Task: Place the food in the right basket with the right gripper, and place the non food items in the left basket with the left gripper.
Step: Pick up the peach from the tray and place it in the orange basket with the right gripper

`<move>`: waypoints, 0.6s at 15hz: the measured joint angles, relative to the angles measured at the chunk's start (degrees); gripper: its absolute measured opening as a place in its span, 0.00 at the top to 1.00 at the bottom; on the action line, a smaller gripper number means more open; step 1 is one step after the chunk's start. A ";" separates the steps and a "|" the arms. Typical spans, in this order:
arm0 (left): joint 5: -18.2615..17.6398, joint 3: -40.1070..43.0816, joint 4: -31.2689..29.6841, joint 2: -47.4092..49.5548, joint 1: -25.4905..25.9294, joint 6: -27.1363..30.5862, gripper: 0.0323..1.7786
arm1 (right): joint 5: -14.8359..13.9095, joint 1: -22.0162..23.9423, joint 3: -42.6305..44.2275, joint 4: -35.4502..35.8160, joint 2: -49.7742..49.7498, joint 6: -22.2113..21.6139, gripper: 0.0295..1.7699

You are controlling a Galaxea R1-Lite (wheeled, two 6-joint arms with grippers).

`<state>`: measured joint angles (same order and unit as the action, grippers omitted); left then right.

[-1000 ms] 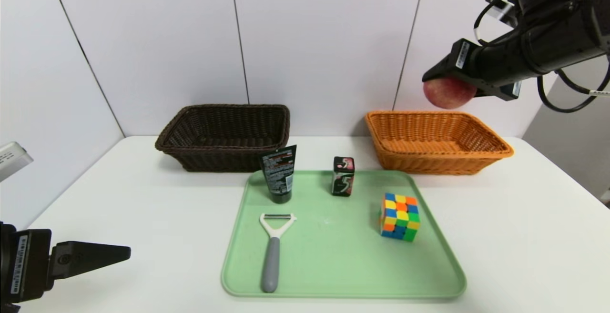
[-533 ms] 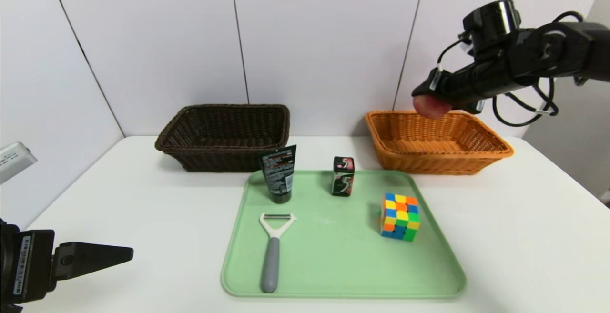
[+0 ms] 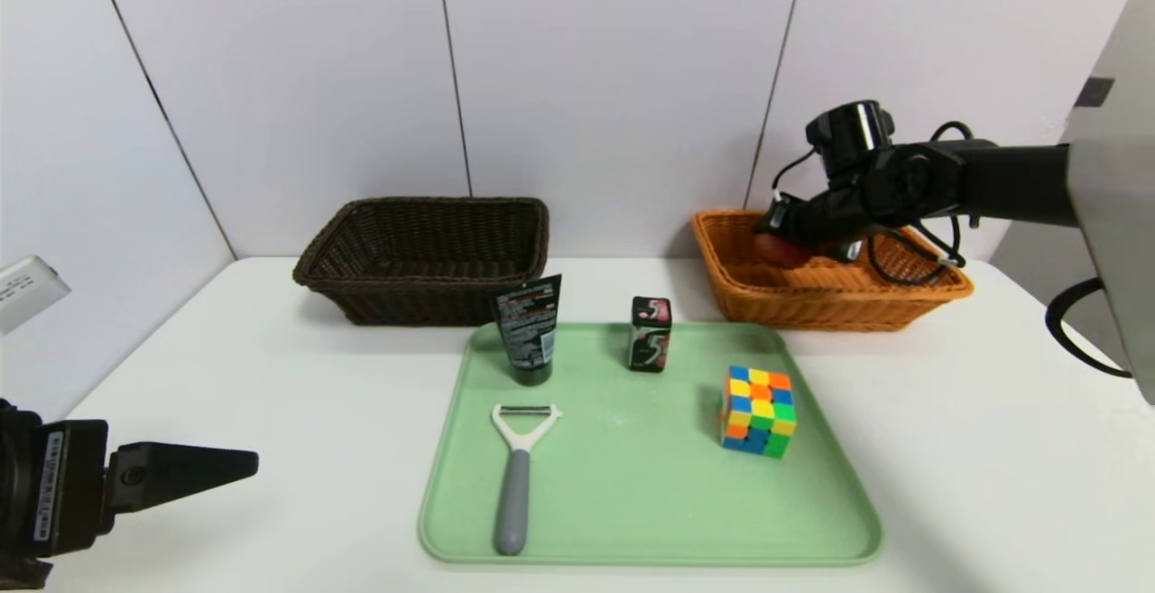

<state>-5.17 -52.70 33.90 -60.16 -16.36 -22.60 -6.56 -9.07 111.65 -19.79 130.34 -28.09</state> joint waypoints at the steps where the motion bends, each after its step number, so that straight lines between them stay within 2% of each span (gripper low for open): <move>1: -0.01 0.28 -0.98 -0.23 0.00 0.04 0.05 | -0.72 0.01 0.04 0.39 0.65 0.26 0.36; 3: -0.06 0.45 -1.13 -0.69 0.00 0.09 0.05 | -1.21 0.06 0.06 0.41 1.46 1.13 0.36; 9: -0.09 0.48 -1.18 -1.27 0.00 0.04 0.05 | -1.16 0.15 0.02 0.48 1.49 1.33 0.19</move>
<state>-5.25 -52.22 32.72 -61.43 -16.36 -22.56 -7.72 -8.92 111.68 -19.31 131.83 -26.76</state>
